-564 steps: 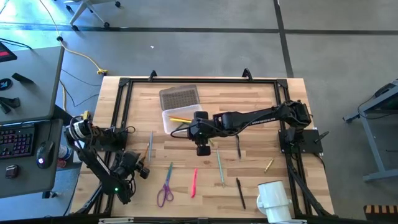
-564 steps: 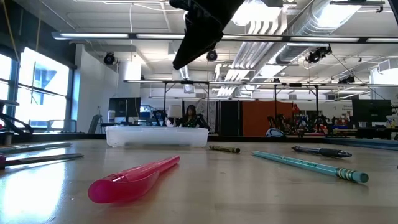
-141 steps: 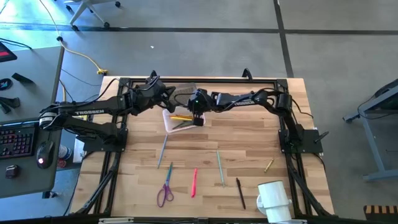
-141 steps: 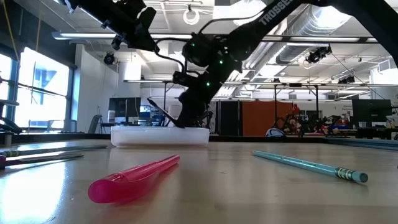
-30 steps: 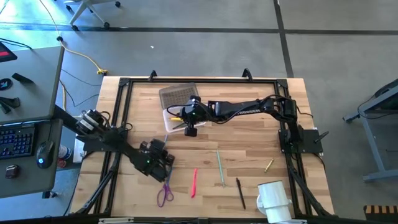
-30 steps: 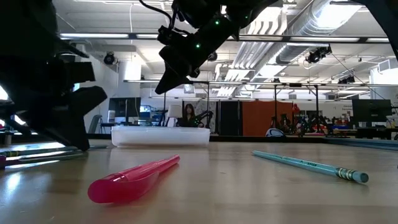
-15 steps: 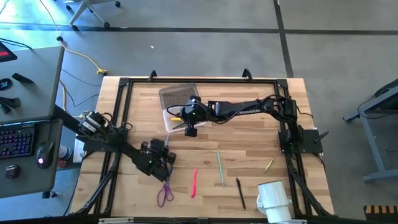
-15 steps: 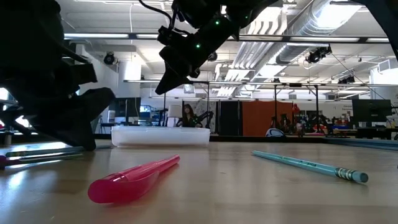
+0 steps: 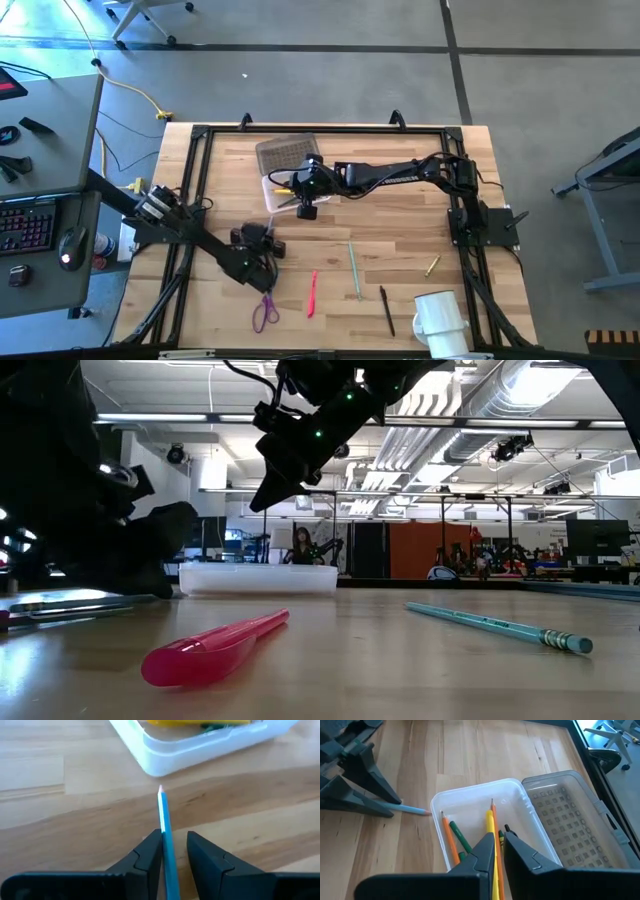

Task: Pick & place school supplies into a supply box
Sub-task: Put the blue colored pencil into the transparent supply box

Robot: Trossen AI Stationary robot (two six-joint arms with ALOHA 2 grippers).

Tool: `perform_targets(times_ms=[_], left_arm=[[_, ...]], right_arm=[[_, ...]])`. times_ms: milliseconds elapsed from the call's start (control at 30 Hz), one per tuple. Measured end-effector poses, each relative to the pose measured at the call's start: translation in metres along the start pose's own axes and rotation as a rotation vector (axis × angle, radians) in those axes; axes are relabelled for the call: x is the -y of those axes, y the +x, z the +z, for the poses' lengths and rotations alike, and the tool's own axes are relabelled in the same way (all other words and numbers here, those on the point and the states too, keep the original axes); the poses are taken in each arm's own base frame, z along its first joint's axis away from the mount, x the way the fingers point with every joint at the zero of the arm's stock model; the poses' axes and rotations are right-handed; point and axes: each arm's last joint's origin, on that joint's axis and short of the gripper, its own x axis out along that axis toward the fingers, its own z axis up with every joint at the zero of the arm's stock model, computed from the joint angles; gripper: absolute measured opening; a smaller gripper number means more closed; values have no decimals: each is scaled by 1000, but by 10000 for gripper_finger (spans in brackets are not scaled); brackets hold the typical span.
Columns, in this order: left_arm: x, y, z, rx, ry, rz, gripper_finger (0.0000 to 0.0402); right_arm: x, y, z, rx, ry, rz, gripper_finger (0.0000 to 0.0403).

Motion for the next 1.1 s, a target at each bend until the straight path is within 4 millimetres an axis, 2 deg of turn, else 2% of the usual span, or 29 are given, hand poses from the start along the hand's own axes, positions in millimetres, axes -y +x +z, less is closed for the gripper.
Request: perform_targets(times_ms=[133,333,433,567,833,933,967,1100], left_arm=[[-1,2,-5,61,-53,-29,131],[-2,2,-5,43,-54,-14,128],[-2,2,-4,45,-51,-12,101],[-3,2,-4,47,-45,-5,31],[-2,-5,4,26,-123,-13,28],[1,-14,15,6,-105,-19,24],[0,-18,19,-10,-96,-12,13],[-1,-31,36,-52,-67,0,12]], right_arm=[[0,0,0,1,0,0,27],[0,0,1,6,-5,-1,28],[0,0,1,6,-6,-1,28],[0,0,1,9,-3,-1,28],[-1,-2,5,45,-5,52,28],[0,-15,13,84,-4,121,28],[1,-22,17,104,-4,141,28],[5,-52,31,163,-5,196,28]])
